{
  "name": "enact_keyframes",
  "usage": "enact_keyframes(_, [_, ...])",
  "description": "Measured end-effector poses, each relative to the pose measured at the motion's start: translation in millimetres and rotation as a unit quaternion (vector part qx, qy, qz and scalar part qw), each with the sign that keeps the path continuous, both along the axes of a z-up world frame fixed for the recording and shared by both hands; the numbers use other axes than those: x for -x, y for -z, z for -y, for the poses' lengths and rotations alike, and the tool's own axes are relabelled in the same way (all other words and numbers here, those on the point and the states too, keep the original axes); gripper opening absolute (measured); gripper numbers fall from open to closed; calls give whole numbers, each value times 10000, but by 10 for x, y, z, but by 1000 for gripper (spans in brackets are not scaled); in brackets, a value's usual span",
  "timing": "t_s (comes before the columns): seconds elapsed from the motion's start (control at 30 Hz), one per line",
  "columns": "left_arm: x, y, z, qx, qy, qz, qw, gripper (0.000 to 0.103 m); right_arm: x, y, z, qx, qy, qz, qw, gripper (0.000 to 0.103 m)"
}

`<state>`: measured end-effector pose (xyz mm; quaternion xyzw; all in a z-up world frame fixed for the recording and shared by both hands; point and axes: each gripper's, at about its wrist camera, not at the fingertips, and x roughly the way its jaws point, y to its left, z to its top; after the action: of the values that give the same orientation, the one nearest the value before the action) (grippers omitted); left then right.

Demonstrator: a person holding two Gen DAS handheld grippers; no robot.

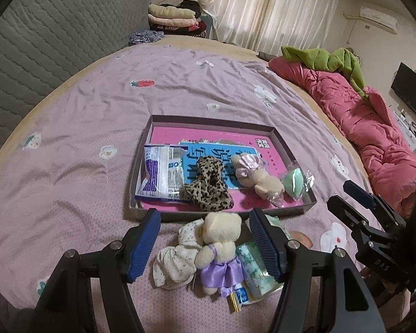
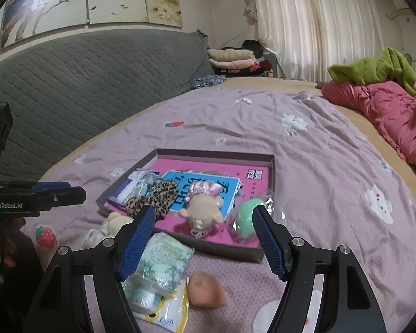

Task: Organize soft objects
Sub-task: 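Move both tools back over the pile of soft items beside the box, then grasp the cream bear in purple dress with the left tool while the right tool grasps the tissue pack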

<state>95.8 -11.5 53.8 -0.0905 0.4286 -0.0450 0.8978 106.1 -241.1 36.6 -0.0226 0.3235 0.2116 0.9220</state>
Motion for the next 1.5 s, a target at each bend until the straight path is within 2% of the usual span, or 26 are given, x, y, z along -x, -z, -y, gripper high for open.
enact_keyframes(0.23, [55, 5, 21, 40, 40, -33, 10000, 66, 137, 19, -82, 230, -81, 111, 9996, 74])
enact_keyframes(0.43, [112, 2, 45, -7, 97, -10, 10000, 66, 248, 34, -117, 218, -85, 122, 9997, 74])
enact_keyframes(1.0, [238, 121, 178, -130, 414, -67, 9990, 66, 440, 86, -138, 27, -113, -142, 9998, 75])
enact_keyframes(1.5, [348, 279, 239, -163, 569, -222, 9980, 66, 555, 145, -224, 151, -193, -278, 9993, 75])
